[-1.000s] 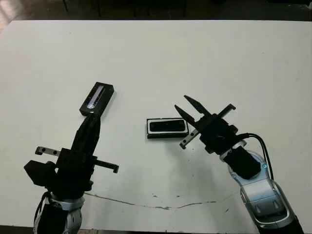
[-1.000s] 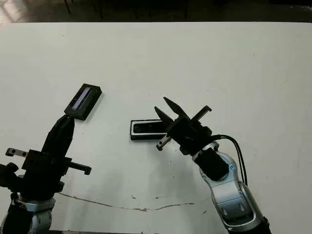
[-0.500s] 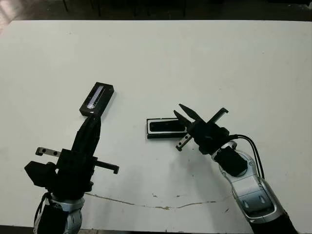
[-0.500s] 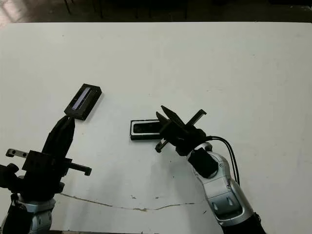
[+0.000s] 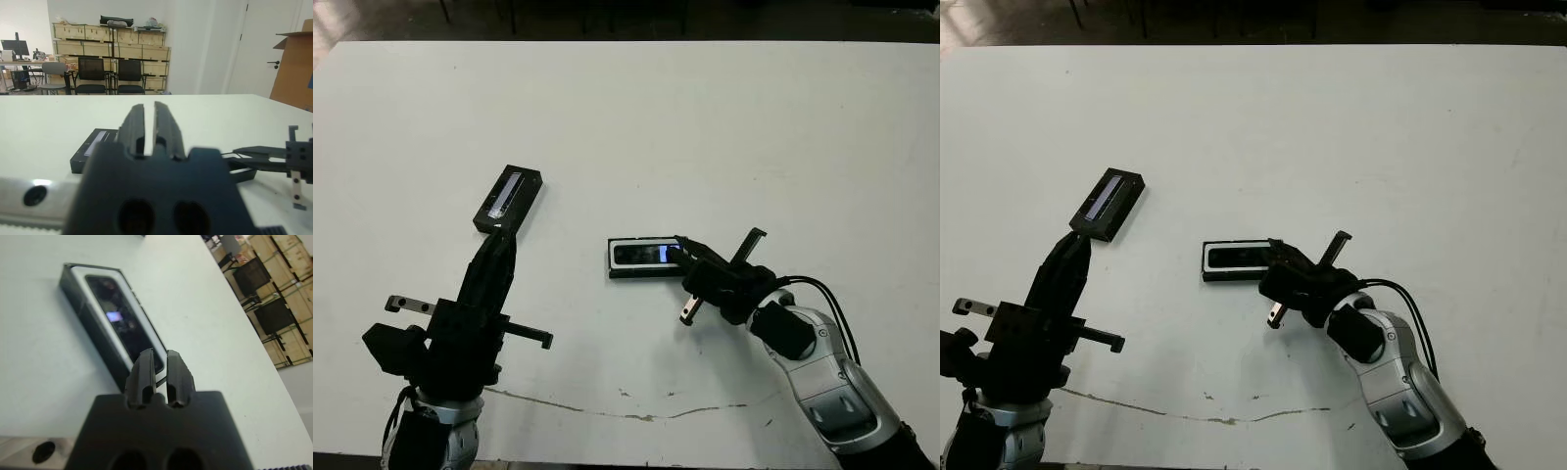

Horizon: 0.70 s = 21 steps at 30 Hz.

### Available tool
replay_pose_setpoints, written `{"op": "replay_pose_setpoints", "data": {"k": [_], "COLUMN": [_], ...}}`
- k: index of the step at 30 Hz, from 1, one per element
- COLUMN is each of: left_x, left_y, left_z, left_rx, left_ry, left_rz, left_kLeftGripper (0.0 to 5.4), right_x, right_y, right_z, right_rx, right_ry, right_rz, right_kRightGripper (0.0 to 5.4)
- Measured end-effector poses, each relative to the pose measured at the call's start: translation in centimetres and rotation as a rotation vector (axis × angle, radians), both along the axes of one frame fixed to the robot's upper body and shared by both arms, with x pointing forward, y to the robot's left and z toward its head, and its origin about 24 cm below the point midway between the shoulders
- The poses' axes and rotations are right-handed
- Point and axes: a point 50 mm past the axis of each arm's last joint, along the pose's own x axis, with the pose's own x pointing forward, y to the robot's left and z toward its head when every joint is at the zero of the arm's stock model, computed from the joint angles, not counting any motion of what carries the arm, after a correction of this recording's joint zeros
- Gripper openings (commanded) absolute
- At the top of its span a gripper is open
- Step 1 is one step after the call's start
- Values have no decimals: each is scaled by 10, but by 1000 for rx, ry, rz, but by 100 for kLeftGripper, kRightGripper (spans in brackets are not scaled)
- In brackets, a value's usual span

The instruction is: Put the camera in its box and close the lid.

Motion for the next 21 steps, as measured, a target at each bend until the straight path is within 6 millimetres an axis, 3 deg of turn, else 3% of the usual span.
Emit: {"op": "replay_pose_setpoints", "data": {"k": [5,10,13,21], "left_x": [1,4,6,25], "left_y": [1,3,6,24], "left_z": [1,5,10,41], "left_rx": [13,27,43,103], "left_ry": [-7,-35,-52,-113], "left_rz": [16,24,42,72], "left_kLeftGripper": [0,0,0,0], "right_x": [-8,-12,-16,-21], "right_y": [-16,-38,-49,-65], "right_z": [2,14,18,19], "right_rx": [146,609,792,880], "right_ry": [25,-38,-76,-162], "right_rz": [-89,-289,-392,-471], "right_kRightGripper": [3,3,3,3]}}
